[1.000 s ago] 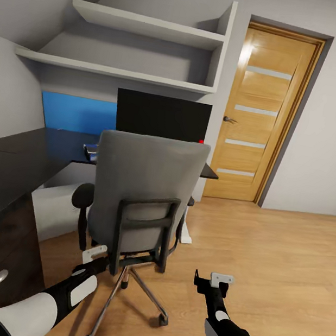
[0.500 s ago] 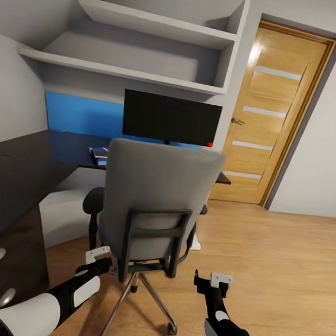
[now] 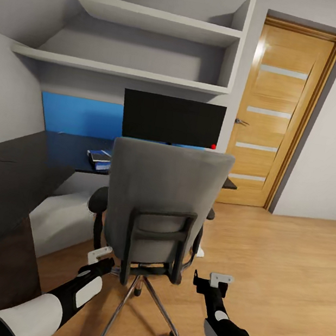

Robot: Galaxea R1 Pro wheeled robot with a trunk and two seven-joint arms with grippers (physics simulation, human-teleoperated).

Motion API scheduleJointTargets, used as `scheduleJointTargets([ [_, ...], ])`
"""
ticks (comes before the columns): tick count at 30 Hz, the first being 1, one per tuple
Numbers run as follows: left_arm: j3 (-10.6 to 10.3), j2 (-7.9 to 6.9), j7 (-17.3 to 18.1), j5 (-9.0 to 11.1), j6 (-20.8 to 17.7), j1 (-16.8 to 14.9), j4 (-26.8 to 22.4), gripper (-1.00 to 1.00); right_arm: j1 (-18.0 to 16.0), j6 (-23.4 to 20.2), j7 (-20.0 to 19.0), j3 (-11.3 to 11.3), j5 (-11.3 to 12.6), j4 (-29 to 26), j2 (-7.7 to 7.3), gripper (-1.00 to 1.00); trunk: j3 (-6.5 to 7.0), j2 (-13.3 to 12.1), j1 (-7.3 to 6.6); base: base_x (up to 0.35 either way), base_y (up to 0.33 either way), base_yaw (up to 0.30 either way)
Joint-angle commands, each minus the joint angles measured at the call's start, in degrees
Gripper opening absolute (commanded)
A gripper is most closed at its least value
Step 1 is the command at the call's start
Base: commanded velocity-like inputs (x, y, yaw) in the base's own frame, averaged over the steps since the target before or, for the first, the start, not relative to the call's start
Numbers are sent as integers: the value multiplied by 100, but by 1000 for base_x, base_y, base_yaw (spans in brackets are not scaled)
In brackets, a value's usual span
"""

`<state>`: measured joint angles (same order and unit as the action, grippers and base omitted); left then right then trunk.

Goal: In the bedroom, organize the workspace by keeping the computer under the desk, ensuring the monitor is on the desk, placing the keyboard on the desk next to the monitor, placing the mouse on the desk next to the keyboard, moving the folder from the swivel chair onto the desk next to the mouse, stacking the notebook on top of the folder with the pen on top of the notebook, and positioning the swivel chair next to the desk.

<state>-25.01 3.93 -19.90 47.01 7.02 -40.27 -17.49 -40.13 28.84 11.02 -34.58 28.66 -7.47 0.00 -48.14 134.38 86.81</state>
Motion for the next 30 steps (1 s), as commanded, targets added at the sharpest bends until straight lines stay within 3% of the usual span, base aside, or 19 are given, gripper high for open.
scheduleJointTargets([
  [1, -65, 3, -32, 71, 28, -6, 0, 100, -3, 7, 41, -49, 17, 0, 0, 100, -6, 2, 2, 298, -181, 0],
  [11, -67, 12, -31, 71, 17, -5, 0, 100, -3, 7, 41, -147, 17, 8, 2, 100, -6, 2, 2, 287, -163, 0],
  [23, -73, 56, -31, 79, 2, -6, 17, 100, -3, 7, 41, -259, 17, 9, 0, 100, -6, 2, 2, 254, 185, 0],
  [30, -73, 91, -31, 80, 1, -6, 26, 100, -3, 7, 41, -260, 17, 9, 0, 100, -6, 2, 2, -39, 36, 0],
])
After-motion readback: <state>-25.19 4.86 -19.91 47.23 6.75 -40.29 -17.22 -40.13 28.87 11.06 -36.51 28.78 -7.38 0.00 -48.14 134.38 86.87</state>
